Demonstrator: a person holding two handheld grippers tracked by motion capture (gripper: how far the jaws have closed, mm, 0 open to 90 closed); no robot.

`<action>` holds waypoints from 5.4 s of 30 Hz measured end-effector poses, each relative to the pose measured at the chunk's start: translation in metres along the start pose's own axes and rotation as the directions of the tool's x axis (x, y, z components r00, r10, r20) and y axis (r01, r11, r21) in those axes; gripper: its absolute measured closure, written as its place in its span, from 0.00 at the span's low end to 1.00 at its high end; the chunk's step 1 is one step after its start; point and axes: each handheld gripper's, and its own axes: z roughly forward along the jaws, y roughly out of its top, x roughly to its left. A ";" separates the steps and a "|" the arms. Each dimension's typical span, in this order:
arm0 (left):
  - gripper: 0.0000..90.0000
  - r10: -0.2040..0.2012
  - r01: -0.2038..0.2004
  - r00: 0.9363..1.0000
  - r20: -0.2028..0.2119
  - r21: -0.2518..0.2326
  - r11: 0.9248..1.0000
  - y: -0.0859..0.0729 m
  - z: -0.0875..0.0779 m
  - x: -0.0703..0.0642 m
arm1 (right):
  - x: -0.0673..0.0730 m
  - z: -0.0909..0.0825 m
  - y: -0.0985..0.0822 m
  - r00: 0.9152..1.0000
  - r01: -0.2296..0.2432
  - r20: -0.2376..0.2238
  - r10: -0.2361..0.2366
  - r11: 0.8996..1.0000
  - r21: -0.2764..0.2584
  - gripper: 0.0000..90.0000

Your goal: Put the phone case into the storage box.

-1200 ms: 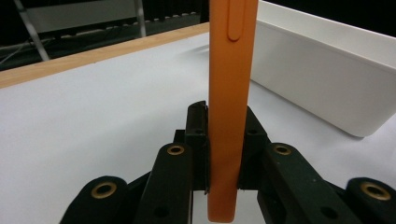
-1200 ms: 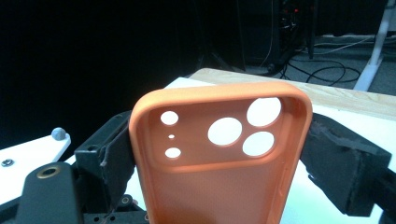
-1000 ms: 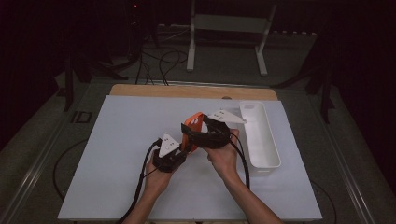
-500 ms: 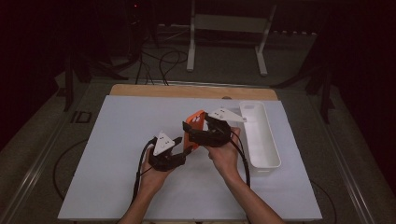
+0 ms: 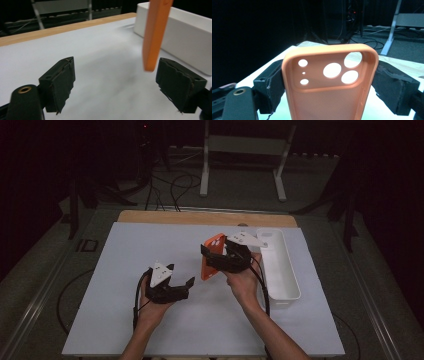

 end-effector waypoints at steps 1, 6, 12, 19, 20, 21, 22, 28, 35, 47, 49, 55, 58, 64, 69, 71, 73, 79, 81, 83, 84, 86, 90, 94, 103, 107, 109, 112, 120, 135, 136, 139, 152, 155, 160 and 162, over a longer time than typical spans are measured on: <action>0.17 -0.001 0.001 1.000 -0.007 0.001 1.000 -0.001 -0.002 0.002 | -0.001 0.000 0.001 1.000 -0.002 0.002 0.002 1.000 -0.002 0.18; 0.15 -0.018 0.018 0.999 -0.040 -0.003 1.000 -0.005 -0.013 0.013 | -0.006 0.000 0.004 1.000 0.001 0.027 -0.001 1.000 -0.005 0.18; 0.08 -0.032 0.032 0.999 -0.045 0.003 0.999 -0.009 -0.022 0.026 | -0.012 0.002 0.009 0.999 0.004 0.052 -0.004 1.000 -0.010 0.18; 0.00 -0.025 0.027 0.997 -0.070 0.030 0.999 -0.015 -0.029 0.038 | -0.017 0.003 0.013 0.998 0.008 0.065 -0.007 1.000 -0.016 0.18; 0.00 -0.022 0.024 0.997 -0.073 0.033 0.999 -0.016 -0.030 0.039 | -0.017 0.003 0.013 0.998 0.005 0.068 -0.004 1.000 -0.015 0.18; 0.00 -0.019 0.022 0.996 -0.082 0.036 0.999 -0.018 -0.032 0.041 | -0.018 0.003 0.014 0.997 0.009 0.070 -0.007 1.000 -0.016 0.18; 0.00 -0.022 0.026 0.996 -0.088 0.035 0.999 -0.019 -0.034 0.042 | -0.018 0.002 0.014 0.997 0.011 0.073 -0.009 1.000 -0.020 0.18; 0.00 -0.040 0.043 0.993 -0.113 0.026 0.999 -0.026 -0.044 0.054 | -0.022 0.001 0.019 0.996 0.017 0.086 -0.014 0.999 -0.033 0.18; 0.00 -0.044 0.047 0.990 -0.136 0.021 0.999 -0.034 -0.054 0.062 | -0.026 0.002 0.023 0.995 0.015 0.103 -0.012 0.999 -0.037 0.18; 0.00 -0.022 0.023 0.990 -0.139 0.005 1.000 -0.044 -0.060 0.065 | -0.032 0.003 0.025 0.993 0.020 0.120 -0.015 0.999 -0.041 0.18; 0.00 -0.023 0.024 0.990 -0.138 0.003 1.000 -0.045 -0.060 0.065 | -0.033 0.003 0.025 0.992 0.023 0.124 -0.018 0.999 -0.041 0.18; 0.00 -0.018 0.020 0.990 -0.142 0.007 1.000 -0.048 -0.060 0.065 | -0.036 0.001 0.028 0.991 0.022 0.133 -0.015 0.999 -0.048 0.18; 0.00 -0.016 0.018 0.989 -0.145 0.010 1.000 -0.049 -0.060 0.065 | -0.038 0.000 0.029 0.990 0.024 0.137 -0.017 0.998 -0.051 0.18; 0.00 -0.026 0.027 0.989 -0.149 0.008 1.000 -0.051 -0.061 0.067 | -0.041 0.000 0.032 0.989 0.022 0.148 -0.014 0.998 -0.056 0.18; 0.00 -0.029 0.031 0.988 -0.152 0.009 0.999 -0.052 -0.061 0.068 | -0.045 0.001 0.033 0.988 0.017 0.153 -0.008 0.998 -0.057 0.18; 0.00 -0.031 0.033 0.987 -0.155 0.009 0.999 -0.052 -0.061 0.068 | -0.047 0.002 0.034 0.987 0.017 0.161 -0.008 0.998 -0.056 0.18; 0.00 -0.029 0.031 0.987 -0.157 0.010 0.999 -0.052 -0.061 0.068 | -0.047 0.002 0.035 0.986 0.012 0.165 -0.002 0.998 -0.056 0.18; 0.00 -0.024 0.026 0.987 -0.157 0.012 1.000 -0.053 -0.060 0.067 | -0.051 0.003 0.037 0.985 0.020 0.172 -0.010 0.998 -0.059 0.18; 0.00 -0.026 0.028 0.987 -0.157 0.011 1.000 -0.053 -0.060 0.067 | -0.052 0.003 0.038 0.984 0.018 0.176 -0.008 0.998 -0.060 0.18; 0.00 -0.026 0.028 0.987 -0.159 0.012 1.000 -0.053 -0.061 0.067 | -0.054 0.003 0.039 0.984 0.020 0.179 -0.009 0.998 -0.060 0.18; 0.00 -0.027 0.029 0.987 -0.159 0.012 1.000 -0.053 -0.060 0.067 | -0.054 0.003 0.039 0.983 0.019 0.182 -0.008 0.998 -0.062 0.18; 0.00 -0.027 0.029 0.987 -0.159 0.015 0.999 -0.053 -0.060 0.067 | -0.056 0.003 0.040 0.982 0.021 0.187 -0.008 0.998 -0.063 0.18; 0.00 -0.025 0.028 0.987 -0.159 0.016 0.999 -0.053 -0.061 0.066 | -0.061 0.002 0.042 0.981 0.012 0.194 0.001 0.998 -0.066 0.18; 0.00 -0.026 0.029 0.987 -0.160 0.017 0.999 -0.054 -0.061 0.066 | -0.067 0.001 0.042 0.978 0.010 0.210 0.005 0.998 -0.066 0.18; 0.00 -0.024 0.028 0.987 -0.159 0.020 0.999 -0.054 -0.061 0.066 | -0.079 -0.001 0.045 0.968 0.005 0.251 0.012 0.998 -0.068 0.18; 0.00 -0.023 0.027 0.987 -0.160 0.022 0.999 -0.054 -0.060 0.066 | -0.086 -0.002 0.047 0.962 0.004 0.273 0.017 0.997 -0.074 0.18; 0.00 -0.024 0.028 0.987 -0.159 0.022 0.999 -0.055 -0.060 0.065 | -0.090 -0.003 0.048 0.958 -0.002 0.284 0.024 0.997 -0.078 0.18; 0.00 -0.023 0.027 0.987 -0.159 0.023 0.999 -0.054 -0.060 0.065 | -0.096 -0.004 0.048 0.953 -0.004 0.300 0.028 0.997 -0.080 0.18; 0.00 -0.024 0.028 0.987 -0.159 0.024 0.999 -0.055 -0.060 0.065 | -0.116 -0.005 0.049 0.932 -0.016 0.359 0.045 0.996 -0.082 0.18; 0.00 -0.026 0.029 0.987 -0.159 0.021 0.999 -0.055 -0.060 0.065 | -0.143 -0.007 0.052 0.887 -0.030 0.456 0.067 0.996 -0.087 0.18; 0.00 -0.025 0.029 0.987 -0.160 0.021 0.999 -0.055 -0.060 0.065 | -0.144 -0.008 0.052 0.884 -0.032 0.462 0.069 0.996 -0.087 0.18; 0.00 -0.026 0.029 0.987 -0.160 0.022 0.999 -0.055 -0.060 0.065 | -0.150 -0.009 0.051 0.875 -0.041 0.478 0.079 0.995 -0.090 0.18; 0.00 -0.027 0.031 0.987 -0.160 0.022 0.999 -0.055 -0.060 0.064 | -0.167 -0.010 0.048 0.843 -0.060 0.529 0.098 0.994 -0.089 0.18; 0.00 -0.026 0.030 0.987 -0.160 0.024 0.999 -0.055 -0.060 0.064 | -0.170 -0.010 0.047 0.838 -0.066 0.536 0.101 0.994 -0.085 0.18; 0.00 -0.024 0.028 0.987 -0.160 0.025 0.999 -0.055 -0.059 0.064 | -0.170 -0.007 0.044 0.838 -0.069 0.536 0.099 0.995 -0.076 0.18; 0.00 -0.024 0.029 0.987 -0.160 0.026 0.999 -0.055 -0.060 0.064 | -0.170 -0.005 0.043 0.837 -0.070 0.538 0.097 0.995 -0.070 0.18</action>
